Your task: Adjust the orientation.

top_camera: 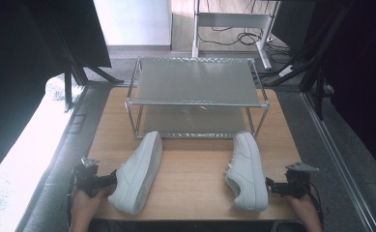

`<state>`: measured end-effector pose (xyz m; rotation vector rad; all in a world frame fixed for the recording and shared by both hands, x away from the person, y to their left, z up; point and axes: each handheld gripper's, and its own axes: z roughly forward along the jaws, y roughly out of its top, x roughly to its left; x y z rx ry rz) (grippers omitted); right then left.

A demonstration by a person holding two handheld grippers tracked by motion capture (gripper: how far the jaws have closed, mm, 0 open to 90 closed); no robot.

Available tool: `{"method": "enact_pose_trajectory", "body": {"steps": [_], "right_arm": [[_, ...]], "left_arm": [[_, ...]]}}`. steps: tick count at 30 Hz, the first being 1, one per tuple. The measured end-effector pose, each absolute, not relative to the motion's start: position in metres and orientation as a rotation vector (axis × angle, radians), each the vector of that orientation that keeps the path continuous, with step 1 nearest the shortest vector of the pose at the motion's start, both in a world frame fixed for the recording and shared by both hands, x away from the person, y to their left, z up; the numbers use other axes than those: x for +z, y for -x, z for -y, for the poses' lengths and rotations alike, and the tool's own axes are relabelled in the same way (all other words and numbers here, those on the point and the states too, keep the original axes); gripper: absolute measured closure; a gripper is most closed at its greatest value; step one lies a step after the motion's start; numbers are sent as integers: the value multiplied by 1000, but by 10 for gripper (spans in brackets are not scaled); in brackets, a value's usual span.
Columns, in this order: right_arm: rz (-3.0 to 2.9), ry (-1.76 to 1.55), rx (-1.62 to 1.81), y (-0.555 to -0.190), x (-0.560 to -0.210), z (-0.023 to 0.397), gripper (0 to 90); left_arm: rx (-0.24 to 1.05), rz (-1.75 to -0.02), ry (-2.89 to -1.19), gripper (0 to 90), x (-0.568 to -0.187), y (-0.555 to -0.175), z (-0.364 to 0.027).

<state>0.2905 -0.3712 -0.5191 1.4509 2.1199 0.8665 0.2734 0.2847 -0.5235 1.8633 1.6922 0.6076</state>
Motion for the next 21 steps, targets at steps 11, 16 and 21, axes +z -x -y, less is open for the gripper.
{"method": "enact_pose_trajectory", "body": {"steps": [11, 16, 21], "right_arm": [[-2120, -1451, 866, -290, -519, 371, 0], [-2122, -1450, 866, -290, -519, 371, 0], [-2122, -1450, 866, -290, -519, 371, 0]], "left_arm": [[605, -1668, -1870, 52, -523, -273, -284], [603, -1667, -1870, 54, -523, -273, -284], [602, -1665, -1871, 53, -523, -273, -284]]}}
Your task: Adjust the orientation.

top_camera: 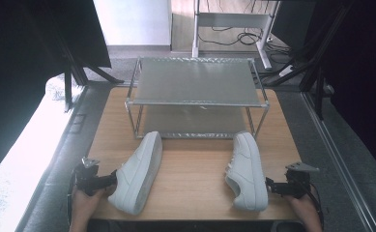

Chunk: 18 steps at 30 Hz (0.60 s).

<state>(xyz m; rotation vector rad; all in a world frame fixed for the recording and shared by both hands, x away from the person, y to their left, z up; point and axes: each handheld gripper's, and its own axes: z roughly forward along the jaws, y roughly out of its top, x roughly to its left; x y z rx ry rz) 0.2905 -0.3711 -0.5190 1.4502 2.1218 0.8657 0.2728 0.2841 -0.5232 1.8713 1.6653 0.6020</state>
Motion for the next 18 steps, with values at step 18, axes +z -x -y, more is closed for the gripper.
{"method": "enact_pose_trajectory", "body": {"steps": [18], "right_arm": [[-2125, -1449, 867, -290, -519, 371, 0]], "left_arm": [[553, -1641, -1872, 47, -516, -269, -287]]}}
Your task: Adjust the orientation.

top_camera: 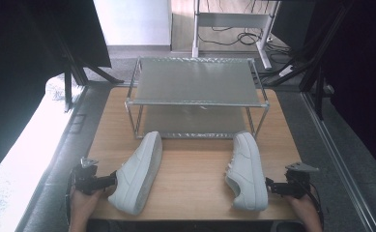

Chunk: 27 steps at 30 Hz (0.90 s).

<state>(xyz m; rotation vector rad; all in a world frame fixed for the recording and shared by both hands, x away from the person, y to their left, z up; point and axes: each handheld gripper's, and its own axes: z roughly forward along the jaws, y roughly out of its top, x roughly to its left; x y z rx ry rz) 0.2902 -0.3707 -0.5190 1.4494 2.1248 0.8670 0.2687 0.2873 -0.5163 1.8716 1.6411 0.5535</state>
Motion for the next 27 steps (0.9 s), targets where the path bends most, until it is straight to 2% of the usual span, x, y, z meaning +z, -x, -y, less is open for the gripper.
{"method": "enact_pose_trajectory", "body": {"steps": [13, 27], "right_arm": [[-2129, -1445, 869, -290, -519, 371, 0], [-2130, -1443, 869, -290, -519, 371, 0]], "left_arm": [[538, -1614, -1812, 27, -502, -259, -300], [473, -1528, -1851, 16, -489, -257, -283]]}}
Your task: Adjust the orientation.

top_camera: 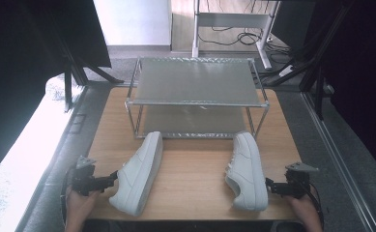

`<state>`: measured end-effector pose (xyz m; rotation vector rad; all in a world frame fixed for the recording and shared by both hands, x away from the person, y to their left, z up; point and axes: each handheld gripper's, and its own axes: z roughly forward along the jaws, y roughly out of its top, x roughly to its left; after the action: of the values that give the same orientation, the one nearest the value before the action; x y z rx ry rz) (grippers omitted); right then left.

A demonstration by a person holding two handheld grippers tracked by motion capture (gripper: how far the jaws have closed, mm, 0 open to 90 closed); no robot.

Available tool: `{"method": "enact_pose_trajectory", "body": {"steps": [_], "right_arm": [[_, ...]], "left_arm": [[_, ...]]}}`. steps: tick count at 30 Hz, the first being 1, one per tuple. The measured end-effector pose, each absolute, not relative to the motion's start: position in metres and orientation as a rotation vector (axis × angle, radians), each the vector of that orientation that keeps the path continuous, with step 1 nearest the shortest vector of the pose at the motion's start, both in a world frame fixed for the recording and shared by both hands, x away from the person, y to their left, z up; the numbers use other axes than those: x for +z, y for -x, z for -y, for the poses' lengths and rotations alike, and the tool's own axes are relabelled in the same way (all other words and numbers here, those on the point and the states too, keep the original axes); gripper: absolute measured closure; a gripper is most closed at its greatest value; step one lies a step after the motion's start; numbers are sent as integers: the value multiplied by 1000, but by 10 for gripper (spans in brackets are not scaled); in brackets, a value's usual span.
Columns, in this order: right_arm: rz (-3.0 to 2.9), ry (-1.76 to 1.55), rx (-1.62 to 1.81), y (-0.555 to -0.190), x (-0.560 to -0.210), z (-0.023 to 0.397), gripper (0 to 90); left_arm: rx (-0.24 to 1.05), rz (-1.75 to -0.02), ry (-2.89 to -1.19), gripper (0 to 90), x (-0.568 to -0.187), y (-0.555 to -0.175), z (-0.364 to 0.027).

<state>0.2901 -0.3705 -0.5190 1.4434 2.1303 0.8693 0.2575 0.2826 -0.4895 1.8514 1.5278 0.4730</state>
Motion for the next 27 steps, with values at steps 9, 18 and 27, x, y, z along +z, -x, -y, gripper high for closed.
{"method": "enact_pose_trajectory", "body": {"steps": [9, 18, 27], "right_arm": [[-2130, -1444, 869, -290, -519, 370, 0], [-2130, -1444, 869, -290, -519, 370, 0], [-2130, -1444, 869, -290, -519, 370, 0]], "left_arm": [[474, -1495, -1842, 35, -482, -255, -277], [431, -1394, -1851, 13, -472, -252, -260], [409, -1348, -1861, 8, -469, -251, -250]]}}
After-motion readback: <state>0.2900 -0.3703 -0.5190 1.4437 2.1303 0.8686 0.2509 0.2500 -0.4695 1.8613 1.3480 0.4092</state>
